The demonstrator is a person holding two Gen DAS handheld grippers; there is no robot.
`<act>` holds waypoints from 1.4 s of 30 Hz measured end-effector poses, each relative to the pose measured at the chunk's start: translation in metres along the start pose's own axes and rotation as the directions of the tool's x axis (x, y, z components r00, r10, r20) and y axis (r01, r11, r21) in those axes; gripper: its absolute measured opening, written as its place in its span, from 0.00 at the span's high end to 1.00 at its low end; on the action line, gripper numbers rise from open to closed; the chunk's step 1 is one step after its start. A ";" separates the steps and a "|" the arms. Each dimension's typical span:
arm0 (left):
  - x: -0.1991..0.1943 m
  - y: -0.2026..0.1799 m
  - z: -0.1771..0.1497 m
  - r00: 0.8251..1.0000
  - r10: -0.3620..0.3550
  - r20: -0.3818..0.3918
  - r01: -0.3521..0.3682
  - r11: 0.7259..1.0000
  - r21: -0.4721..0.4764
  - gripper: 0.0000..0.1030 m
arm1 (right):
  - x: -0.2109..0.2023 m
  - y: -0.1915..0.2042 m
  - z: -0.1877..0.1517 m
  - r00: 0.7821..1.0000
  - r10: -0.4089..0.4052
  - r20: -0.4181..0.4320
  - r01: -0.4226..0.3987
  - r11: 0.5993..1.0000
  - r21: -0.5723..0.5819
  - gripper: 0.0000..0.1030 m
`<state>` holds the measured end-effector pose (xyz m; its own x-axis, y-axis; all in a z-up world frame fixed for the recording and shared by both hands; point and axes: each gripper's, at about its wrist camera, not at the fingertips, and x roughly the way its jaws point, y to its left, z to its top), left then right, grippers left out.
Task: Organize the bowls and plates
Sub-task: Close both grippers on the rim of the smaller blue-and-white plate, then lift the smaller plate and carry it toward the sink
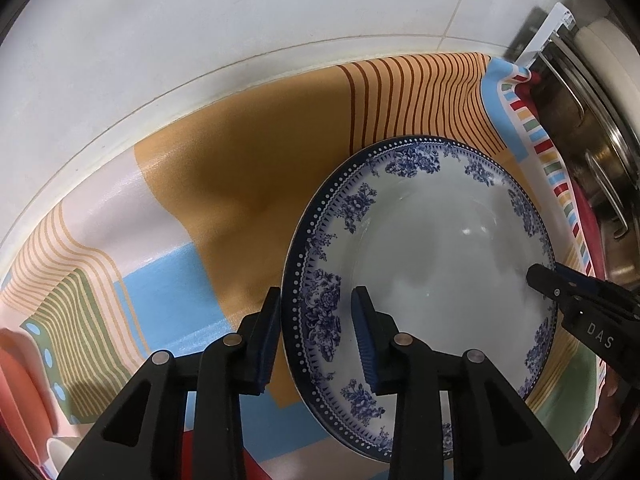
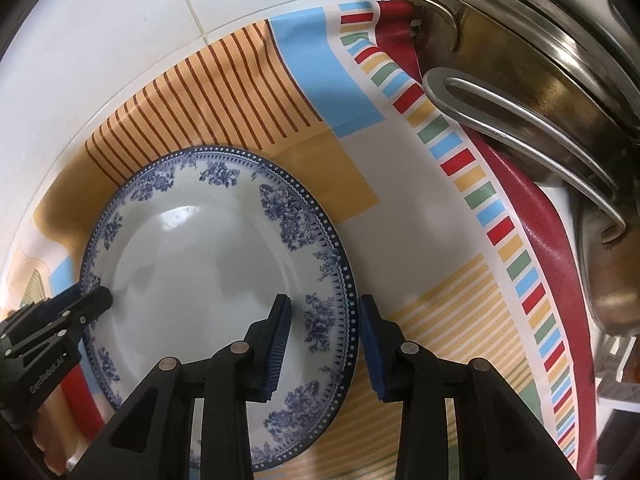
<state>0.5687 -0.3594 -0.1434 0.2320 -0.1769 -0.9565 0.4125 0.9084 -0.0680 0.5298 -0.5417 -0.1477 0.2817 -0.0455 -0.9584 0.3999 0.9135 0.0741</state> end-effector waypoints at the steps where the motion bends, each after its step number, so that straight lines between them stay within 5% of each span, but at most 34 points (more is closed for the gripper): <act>1: -0.001 0.001 0.000 1.000 0.002 0.000 -0.002 1.000 -0.003 0.67 | 0.000 0.001 -0.001 1.000 0.001 0.003 -0.001 1.000 0.004 0.66; 22: -0.058 0.022 -0.002 0.996 0.001 0.095 0.001 1.000 -0.014 0.69 | -0.053 -0.003 -0.009 0.996 -0.006 0.086 0.008 1.000 -0.020 0.68; 42: -0.143 0.061 -0.075 0.975 0.022 0.221 0.001 0.995 -0.104 0.69 | -0.127 0.053 -0.062 0.977 0.004 0.213 0.020 0.994 -0.110 0.68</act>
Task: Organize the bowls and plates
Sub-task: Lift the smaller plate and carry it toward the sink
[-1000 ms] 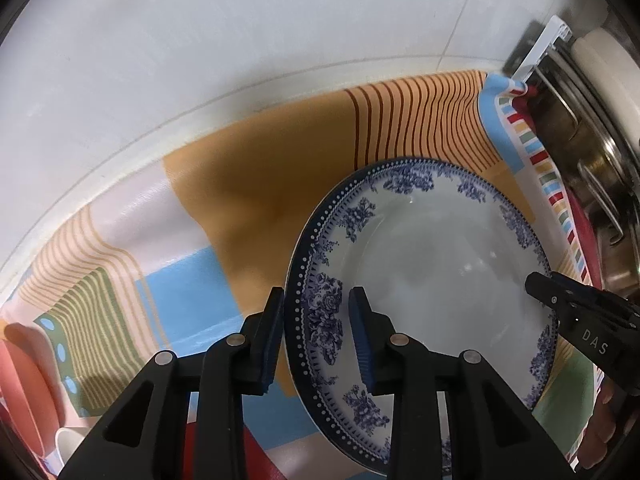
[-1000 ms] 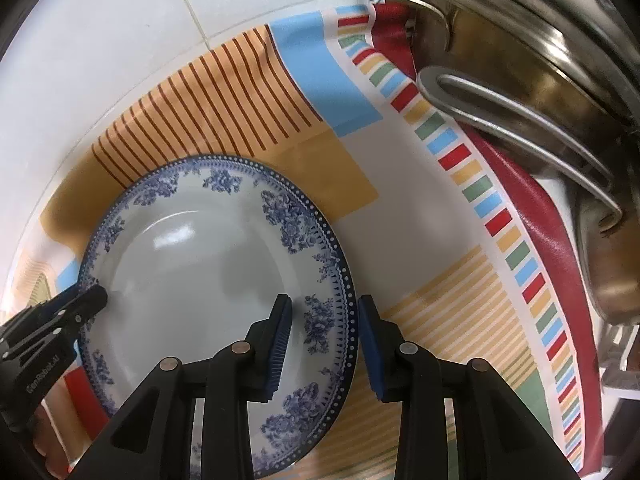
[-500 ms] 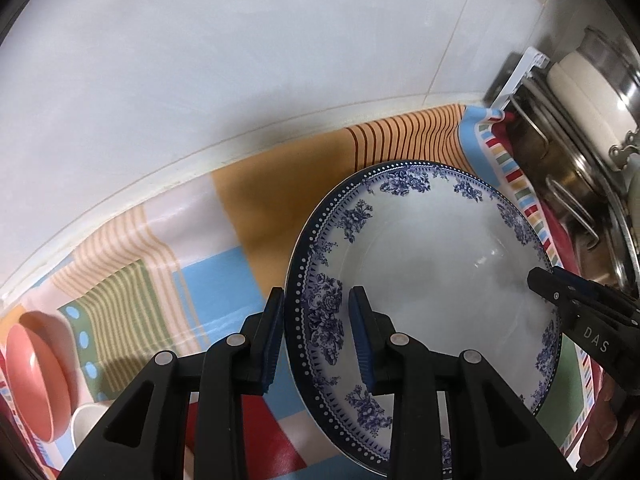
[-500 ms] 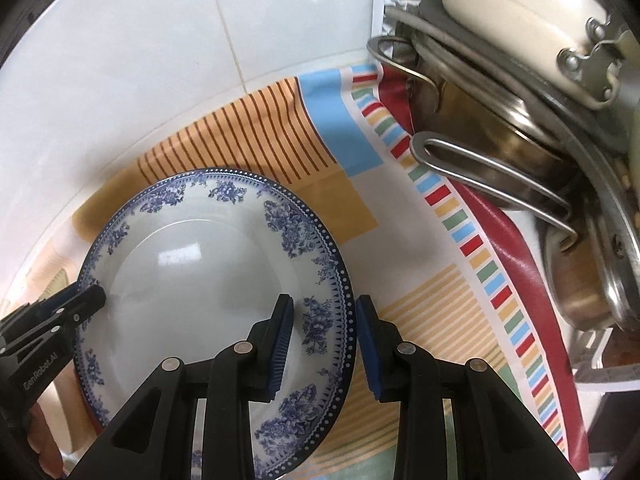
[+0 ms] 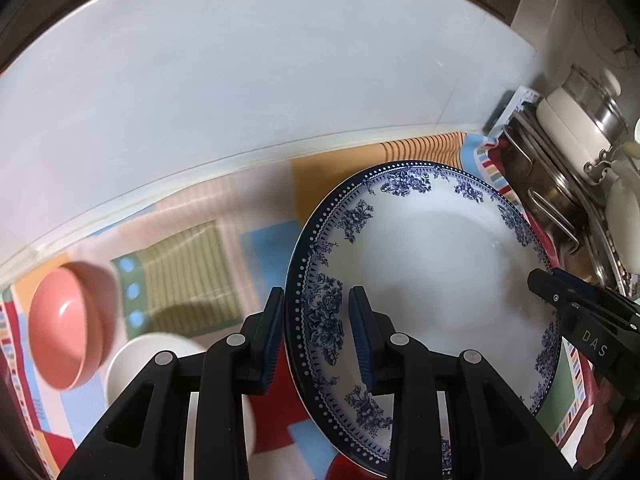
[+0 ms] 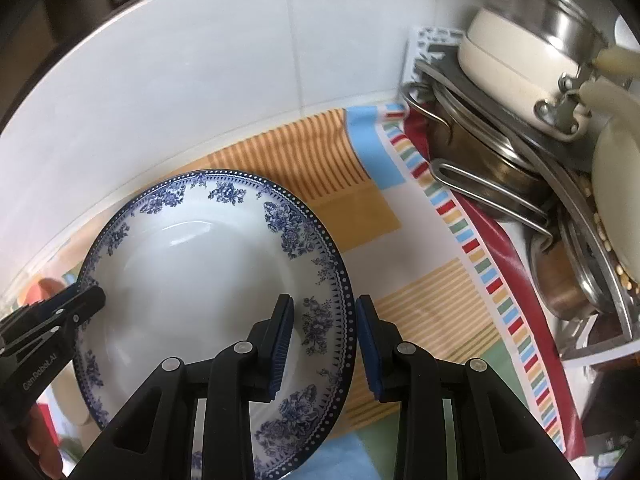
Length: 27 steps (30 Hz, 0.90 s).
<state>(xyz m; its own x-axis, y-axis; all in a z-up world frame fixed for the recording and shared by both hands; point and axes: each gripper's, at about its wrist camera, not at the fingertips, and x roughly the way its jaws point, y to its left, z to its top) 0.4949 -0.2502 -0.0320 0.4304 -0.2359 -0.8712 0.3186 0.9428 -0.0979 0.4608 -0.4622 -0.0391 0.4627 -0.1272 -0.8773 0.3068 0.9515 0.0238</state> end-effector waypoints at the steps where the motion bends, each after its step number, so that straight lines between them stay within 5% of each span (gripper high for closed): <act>1: -0.004 0.004 -0.004 1.000 0.002 0.004 -0.002 1.000 -0.009 0.69 | -0.004 0.004 -0.002 1.000 0.001 0.005 -0.001 1.000 -0.008 0.68; 27: -0.109 0.121 -0.121 0.993 0.091 0.070 -0.076 0.978 -0.197 0.69 | -0.079 0.144 -0.090 0.994 0.083 0.068 -0.068 0.977 -0.203 0.68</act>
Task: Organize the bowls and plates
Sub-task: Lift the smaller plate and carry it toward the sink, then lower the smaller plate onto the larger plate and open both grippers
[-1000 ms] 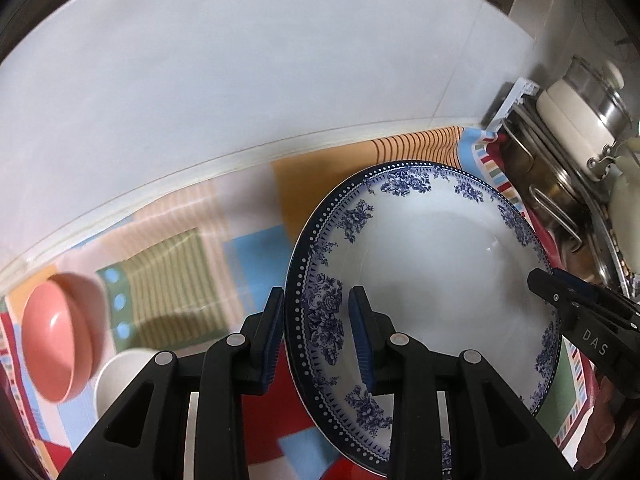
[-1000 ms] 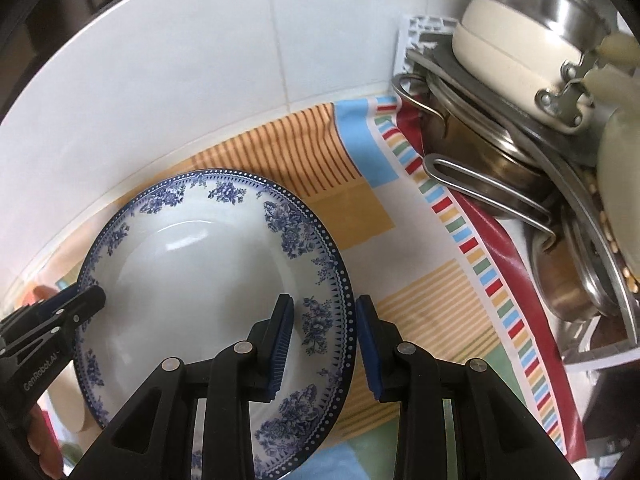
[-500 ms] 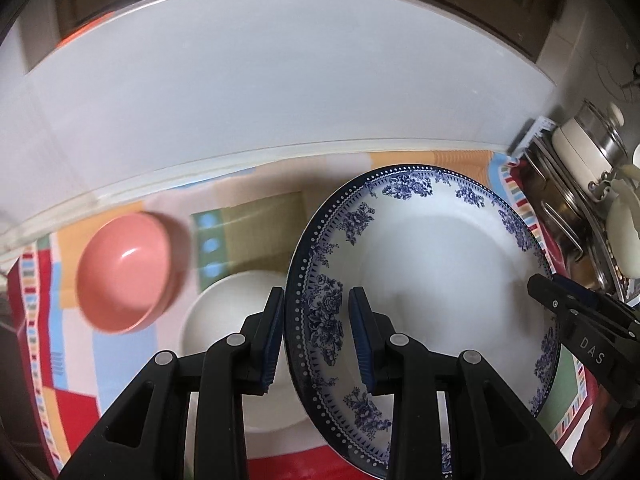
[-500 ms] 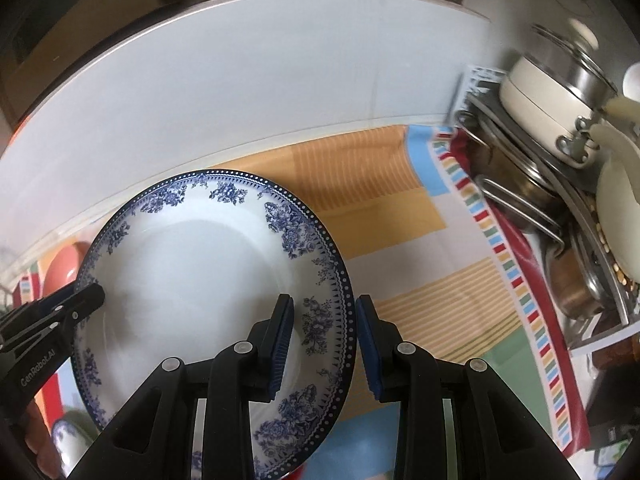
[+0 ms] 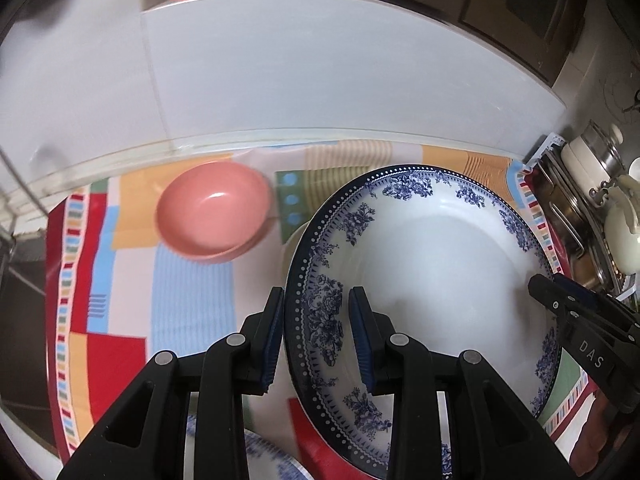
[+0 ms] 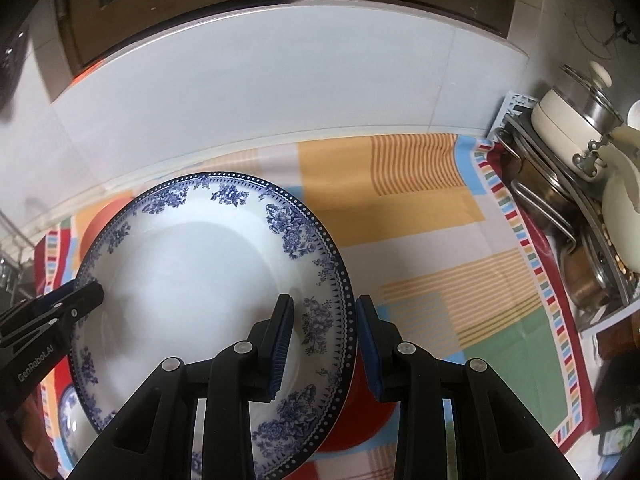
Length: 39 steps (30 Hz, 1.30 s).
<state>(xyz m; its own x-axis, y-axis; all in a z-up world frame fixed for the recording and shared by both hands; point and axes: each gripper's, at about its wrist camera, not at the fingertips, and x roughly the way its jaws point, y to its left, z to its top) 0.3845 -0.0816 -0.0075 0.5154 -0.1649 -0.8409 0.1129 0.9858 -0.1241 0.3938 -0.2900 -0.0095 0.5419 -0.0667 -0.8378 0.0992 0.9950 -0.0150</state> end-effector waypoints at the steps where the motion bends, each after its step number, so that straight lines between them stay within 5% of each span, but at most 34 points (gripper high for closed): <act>1: -0.003 0.004 -0.003 1.000 0.003 0.003 -0.003 1.000 -0.004 0.69 | -0.003 0.005 -0.003 1.000 0.001 0.006 -0.001 1.000 -0.008 0.68; 17: -0.046 0.086 -0.078 0.996 0.086 0.025 -0.082 0.988 -0.129 0.69 | -0.030 0.087 -0.058 0.997 0.063 0.038 -0.058 0.993 -0.104 0.68; 39: -0.061 0.157 -0.180 0.973 0.217 -0.077 -0.230 0.928 -0.292 0.69 | -0.011 0.171 -0.137 0.978 0.180 -0.107 -0.203 0.936 -0.286 0.68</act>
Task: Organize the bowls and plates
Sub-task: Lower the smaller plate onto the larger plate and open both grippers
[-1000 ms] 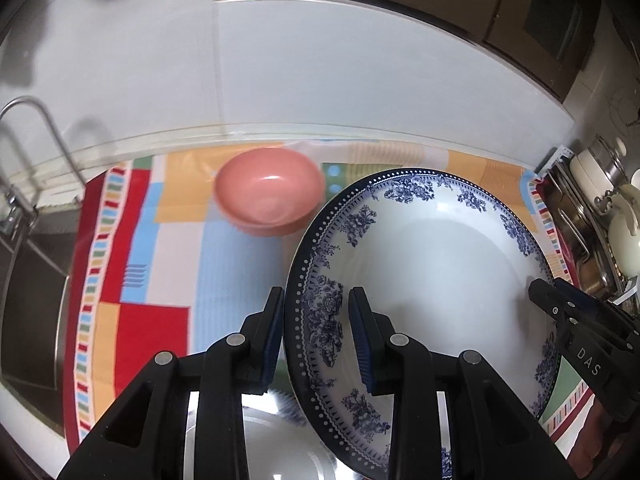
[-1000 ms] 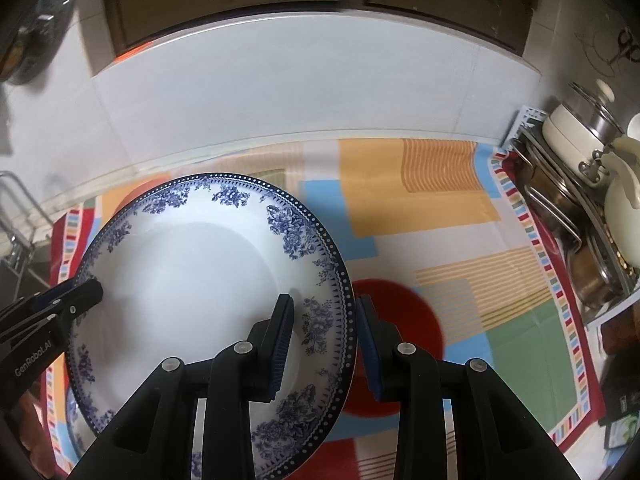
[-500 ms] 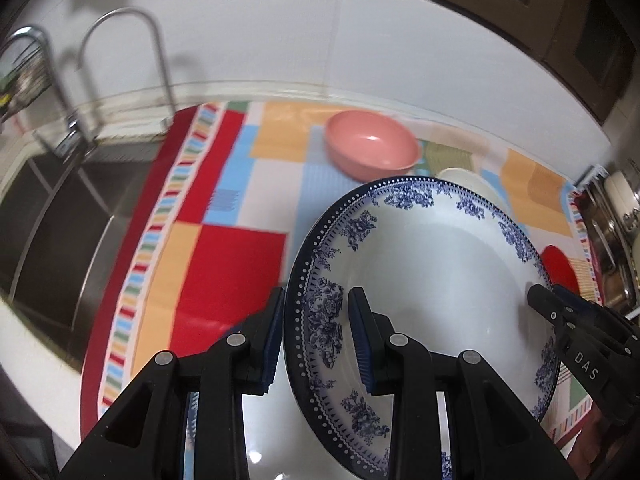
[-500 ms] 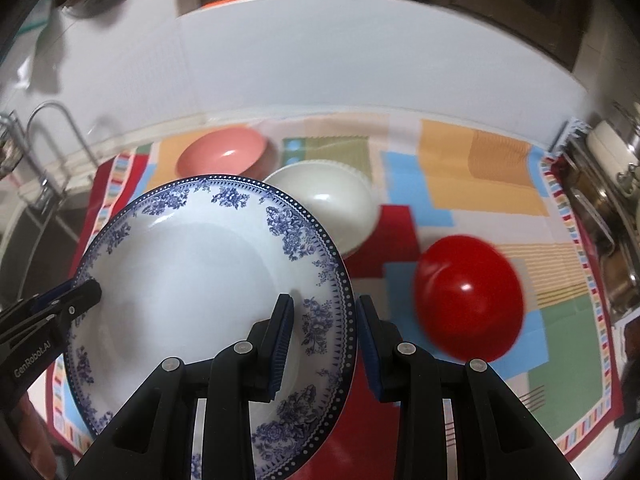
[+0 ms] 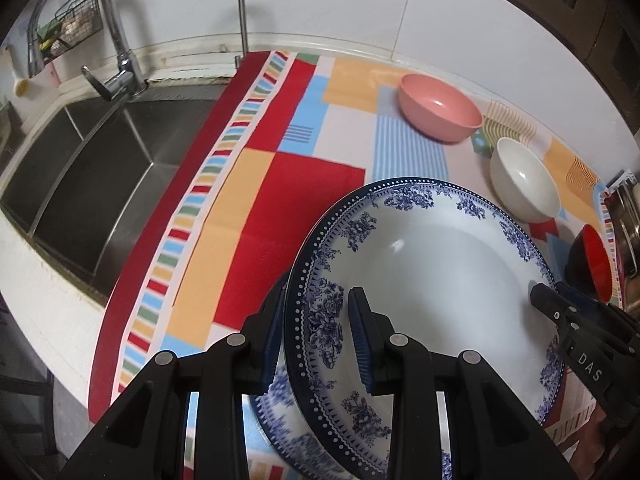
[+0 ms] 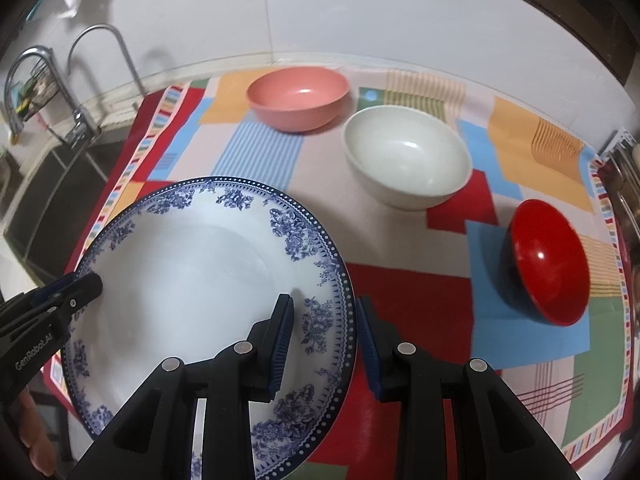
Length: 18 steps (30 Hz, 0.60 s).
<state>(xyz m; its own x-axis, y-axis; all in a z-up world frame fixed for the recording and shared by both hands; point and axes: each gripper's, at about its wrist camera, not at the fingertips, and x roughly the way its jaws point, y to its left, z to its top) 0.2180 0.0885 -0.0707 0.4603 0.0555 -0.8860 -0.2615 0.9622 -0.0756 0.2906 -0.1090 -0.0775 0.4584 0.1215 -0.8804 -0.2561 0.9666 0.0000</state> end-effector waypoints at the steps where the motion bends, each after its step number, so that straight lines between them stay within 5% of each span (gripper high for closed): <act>1: 0.000 0.002 -0.003 1.000 0.004 -0.003 -0.004 1.000 -0.003 0.69 | 0.001 0.002 -0.002 1.000 0.006 -0.005 -0.006 1.000 -0.004 0.68; 18: 0.012 0.018 -0.030 0.997 0.047 -0.060 -0.049 0.999 -0.024 0.68 | 0.017 0.019 -0.028 0.995 0.045 -0.088 -0.050 0.997 -0.054 0.67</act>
<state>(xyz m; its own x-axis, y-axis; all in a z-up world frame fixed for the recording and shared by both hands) 0.1932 0.0983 -0.0963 0.3955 0.0848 -0.9146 -0.3036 0.9518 -0.0430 0.2693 -0.0947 -0.1053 0.3698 0.1447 -0.9178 -0.3239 0.9459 0.0187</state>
